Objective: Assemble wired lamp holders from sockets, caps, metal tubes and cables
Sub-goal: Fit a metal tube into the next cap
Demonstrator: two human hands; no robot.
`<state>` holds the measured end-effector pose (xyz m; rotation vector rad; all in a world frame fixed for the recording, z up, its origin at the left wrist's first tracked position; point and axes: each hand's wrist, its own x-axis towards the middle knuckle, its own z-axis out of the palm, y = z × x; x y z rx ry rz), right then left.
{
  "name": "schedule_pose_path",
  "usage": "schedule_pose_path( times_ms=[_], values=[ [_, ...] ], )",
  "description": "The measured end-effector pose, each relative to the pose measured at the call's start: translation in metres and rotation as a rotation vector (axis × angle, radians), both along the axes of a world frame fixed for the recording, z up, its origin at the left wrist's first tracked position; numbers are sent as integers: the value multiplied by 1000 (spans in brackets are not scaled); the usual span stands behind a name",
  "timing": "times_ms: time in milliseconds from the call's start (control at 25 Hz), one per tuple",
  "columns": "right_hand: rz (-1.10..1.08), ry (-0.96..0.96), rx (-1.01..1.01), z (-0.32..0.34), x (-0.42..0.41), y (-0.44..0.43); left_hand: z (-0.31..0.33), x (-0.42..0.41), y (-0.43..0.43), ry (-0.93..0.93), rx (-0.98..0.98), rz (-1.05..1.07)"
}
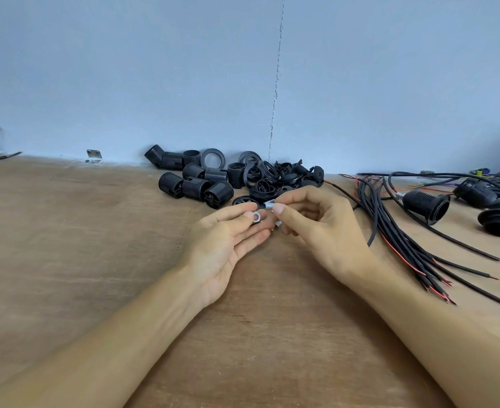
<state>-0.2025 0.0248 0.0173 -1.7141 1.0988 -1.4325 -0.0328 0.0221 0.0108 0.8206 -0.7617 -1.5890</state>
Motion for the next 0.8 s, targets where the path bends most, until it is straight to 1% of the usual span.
schedule_pose_path(
  times_ms=[160, 440, 640, 800],
  values=[
    [-36, 134, -39, -2, 2, 4, -2, 0, -1, 28, -1, 11],
    [-129, 338, -222, -2, 4, 6, -3, 0, 0, 19, -8, -7],
    [-162, 338, -274, 0, 3, 6, 0, 3, -1, 30, 1, 7],
    [-146, 302, -254, 1, 3, 6, 2, 5, -2, 2, -10, -58]
  ],
)
